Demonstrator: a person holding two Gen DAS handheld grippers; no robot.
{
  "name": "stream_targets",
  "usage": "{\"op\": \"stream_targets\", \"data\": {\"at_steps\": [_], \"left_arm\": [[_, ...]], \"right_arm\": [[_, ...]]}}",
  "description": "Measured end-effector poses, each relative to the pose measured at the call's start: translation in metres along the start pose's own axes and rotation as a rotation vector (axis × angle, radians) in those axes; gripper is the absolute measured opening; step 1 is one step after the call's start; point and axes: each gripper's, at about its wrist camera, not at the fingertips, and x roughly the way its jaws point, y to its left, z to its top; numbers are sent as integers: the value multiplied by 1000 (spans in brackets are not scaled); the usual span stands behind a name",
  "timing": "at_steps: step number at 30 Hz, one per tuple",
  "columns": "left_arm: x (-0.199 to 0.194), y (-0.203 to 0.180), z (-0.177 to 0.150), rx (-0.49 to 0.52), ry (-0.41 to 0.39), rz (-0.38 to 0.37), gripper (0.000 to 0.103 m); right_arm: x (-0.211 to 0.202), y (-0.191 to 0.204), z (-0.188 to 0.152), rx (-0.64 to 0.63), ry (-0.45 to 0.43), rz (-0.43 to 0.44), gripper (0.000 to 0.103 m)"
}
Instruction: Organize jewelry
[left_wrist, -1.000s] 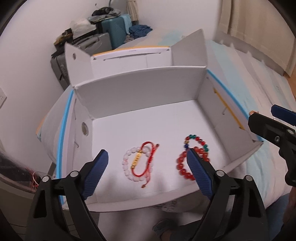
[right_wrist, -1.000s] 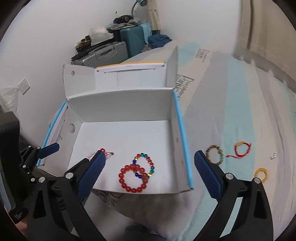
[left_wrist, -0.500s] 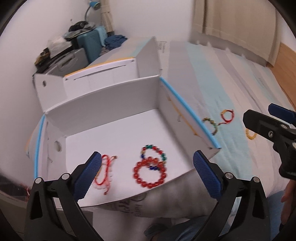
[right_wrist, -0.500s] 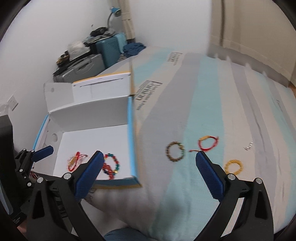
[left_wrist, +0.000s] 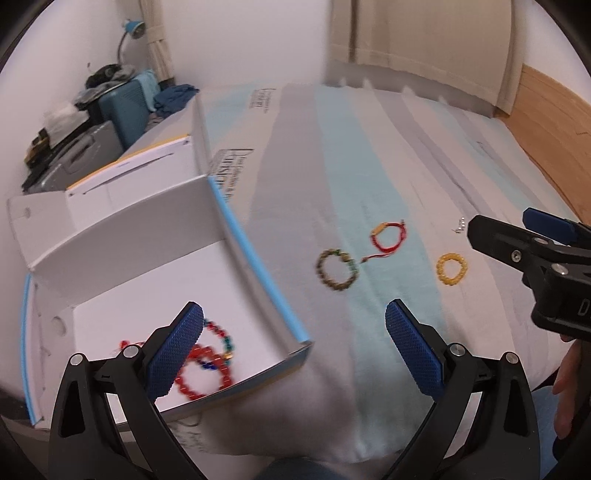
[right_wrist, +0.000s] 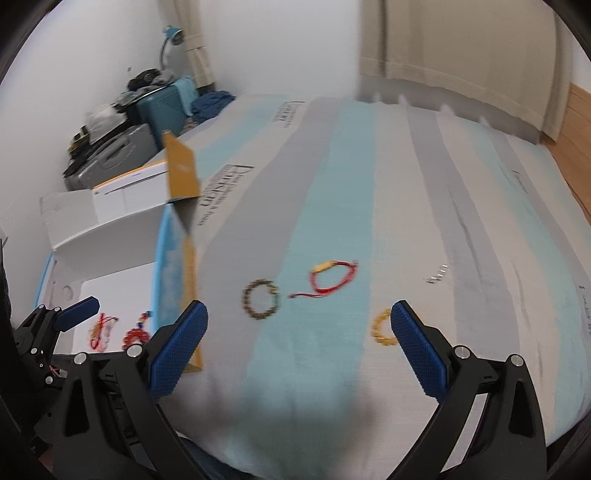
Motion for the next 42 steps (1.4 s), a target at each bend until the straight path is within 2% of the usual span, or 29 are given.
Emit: {"op": "stream_targets", "data": {"at_steps": [9,15,18,27,36,42], "left_arm": [[33,-57,11,54,10,-70,97],[68,-83,7,64,43,-87,97],[85,-85,3,49,58,-95,97],[124,-93,6,40,18,-87,97],[171,-90,8,11,60,-123,97],[200,-92,10,14,90,-99,97]], "right_arm": [[14,-63,-8,34,-2,-79,95],[37,-95,-20,74,33,-107,95],[53,-109,-28,96,61,-109,95],[97,-128,-44,114,108,-122,95],[140,-137,-57,121,159,-96,95],[164,-138,-57,102,194,-87,95]]}}
